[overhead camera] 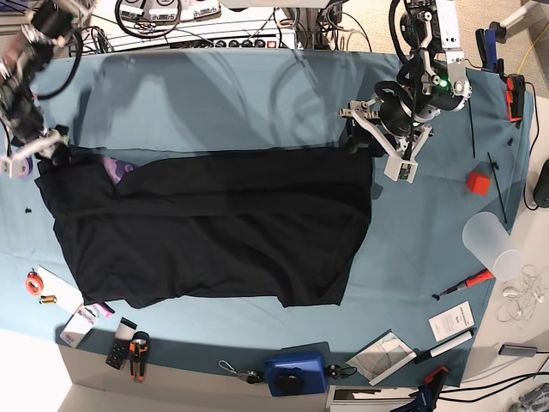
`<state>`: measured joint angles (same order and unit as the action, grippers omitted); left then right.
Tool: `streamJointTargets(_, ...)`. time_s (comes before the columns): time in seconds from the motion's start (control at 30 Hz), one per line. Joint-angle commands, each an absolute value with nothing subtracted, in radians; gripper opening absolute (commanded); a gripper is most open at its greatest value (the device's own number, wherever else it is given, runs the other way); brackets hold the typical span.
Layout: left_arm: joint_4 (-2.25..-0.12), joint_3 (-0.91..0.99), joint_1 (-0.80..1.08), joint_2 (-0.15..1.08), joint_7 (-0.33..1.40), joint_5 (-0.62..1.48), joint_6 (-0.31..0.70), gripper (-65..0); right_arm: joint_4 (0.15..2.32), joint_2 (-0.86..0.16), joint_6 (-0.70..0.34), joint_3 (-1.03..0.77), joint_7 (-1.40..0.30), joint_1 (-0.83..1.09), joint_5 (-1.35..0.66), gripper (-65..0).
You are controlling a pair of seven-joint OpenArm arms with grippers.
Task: Layout the t-shirt on the table in an organized manner, then fold the t-shirt properly
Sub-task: 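Release the folded edge and raise both grippers, then grasp the folded edge with both grippers and pull it back open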
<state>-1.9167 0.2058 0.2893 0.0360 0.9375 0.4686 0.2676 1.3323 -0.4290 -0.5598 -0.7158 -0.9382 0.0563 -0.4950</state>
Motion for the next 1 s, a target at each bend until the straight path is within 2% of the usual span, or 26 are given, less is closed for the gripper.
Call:
streamJointTargets(0.0,-1.934,0.205,0.283,0.036,0.909,0.484,0.279,-31.0,1.346,-0.457,-0.556,-0.720,-0.910,0.041,-0.499,-30.0)
streamJointTargets(0.23,-1.934,0.205,0.282,0.036,0.890,0.486,0.278,-31.0,1.346,-0.457,-0.556,-0.720,-0.897,0.036,-0.496,-30.0)
streamJointTargets(0.37,-1.934,0.205,0.282,0.031,0.884,0.591,0.279,-31.0,1.346,-0.457,-0.557,-0.720,-0.899,0.036,-0.496,-30.0)
streamJointTargets(0.47,-1.922,0.205,0.282,0.013,0.831,0.587,0.280,-29.2,1.346,-0.457,-0.556,-0.720,-0.914,0.036,-0.497,-30.0)
streamJointTargets(0.63,-1.821,0.205,0.246,0.011,0.841,0.574,0.224,-27.2,1.346,-0.457,-0.556,-0.720,-0.935,0.036,-0.497,-30.0)
streamJointTargets(0.87,-1.662,0.205,0.173,0.011,0.867,0.588,0.218,-27.3,1.346,-0.457,-0.561,-0.720,-0.934,0.036,-0.497,-30.1)
streamJointTargets(0.9,-1.653,0.205,0.167,0.011,0.868,0.589,0.203,-28.1,1.346,-0.458,-0.561,-0.720,-0.934,0.036,-0.496,-32.4)
streamJointTargets(0.97,-1.651,0.205,0.166,0.011,0.877,0.587,0.200,-35.6,1.346,-0.458,-0.560,-0.720,-0.935,0.036,-0.496,-44.4)
